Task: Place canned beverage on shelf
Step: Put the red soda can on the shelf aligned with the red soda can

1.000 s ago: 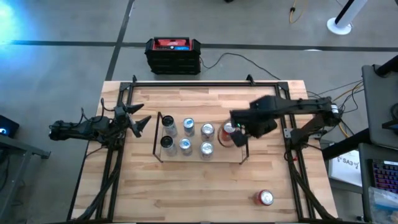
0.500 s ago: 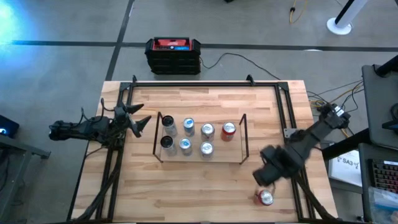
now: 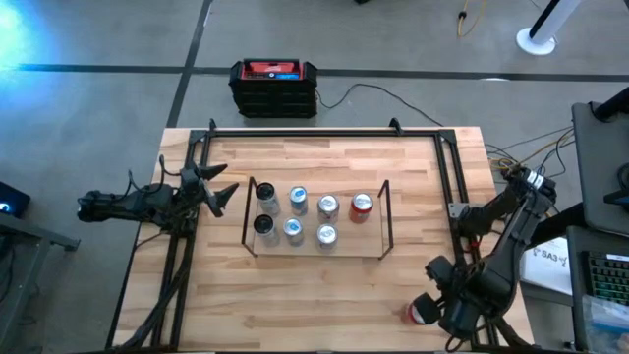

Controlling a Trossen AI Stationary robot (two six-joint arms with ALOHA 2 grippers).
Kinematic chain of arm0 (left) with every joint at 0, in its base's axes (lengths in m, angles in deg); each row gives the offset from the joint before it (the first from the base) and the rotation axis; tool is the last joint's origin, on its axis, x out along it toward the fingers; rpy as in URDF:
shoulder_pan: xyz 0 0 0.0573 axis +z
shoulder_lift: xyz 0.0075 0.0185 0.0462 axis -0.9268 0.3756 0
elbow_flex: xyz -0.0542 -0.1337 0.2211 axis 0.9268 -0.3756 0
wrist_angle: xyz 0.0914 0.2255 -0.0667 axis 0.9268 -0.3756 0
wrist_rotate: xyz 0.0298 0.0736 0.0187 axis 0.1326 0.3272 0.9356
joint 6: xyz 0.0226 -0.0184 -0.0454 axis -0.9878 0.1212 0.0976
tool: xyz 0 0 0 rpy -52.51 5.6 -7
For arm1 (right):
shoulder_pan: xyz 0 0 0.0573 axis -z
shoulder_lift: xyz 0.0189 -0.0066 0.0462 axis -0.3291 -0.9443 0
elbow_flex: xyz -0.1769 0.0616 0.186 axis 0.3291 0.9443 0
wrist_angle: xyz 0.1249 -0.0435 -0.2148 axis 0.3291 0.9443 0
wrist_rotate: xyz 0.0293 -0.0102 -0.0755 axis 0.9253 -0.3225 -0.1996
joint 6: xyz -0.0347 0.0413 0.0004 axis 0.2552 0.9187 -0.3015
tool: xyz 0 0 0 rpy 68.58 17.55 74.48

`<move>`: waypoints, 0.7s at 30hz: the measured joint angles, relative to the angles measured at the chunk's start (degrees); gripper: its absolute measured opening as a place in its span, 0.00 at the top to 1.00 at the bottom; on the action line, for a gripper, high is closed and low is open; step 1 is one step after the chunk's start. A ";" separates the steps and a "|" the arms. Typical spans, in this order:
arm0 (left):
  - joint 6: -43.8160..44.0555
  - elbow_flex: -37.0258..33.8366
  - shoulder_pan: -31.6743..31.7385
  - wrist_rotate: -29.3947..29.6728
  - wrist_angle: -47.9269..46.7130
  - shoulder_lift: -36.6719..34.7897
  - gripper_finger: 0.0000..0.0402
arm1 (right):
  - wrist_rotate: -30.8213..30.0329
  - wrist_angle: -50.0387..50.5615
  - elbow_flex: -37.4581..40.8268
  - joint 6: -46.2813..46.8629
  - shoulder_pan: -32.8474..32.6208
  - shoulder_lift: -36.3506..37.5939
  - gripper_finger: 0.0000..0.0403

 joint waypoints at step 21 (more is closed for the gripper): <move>0.00 -0.02 -0.01 0.00 -0.01 0.00 0.08 | 3.61 -4.80 0.04 -14.55 0.00 -3.72 0.05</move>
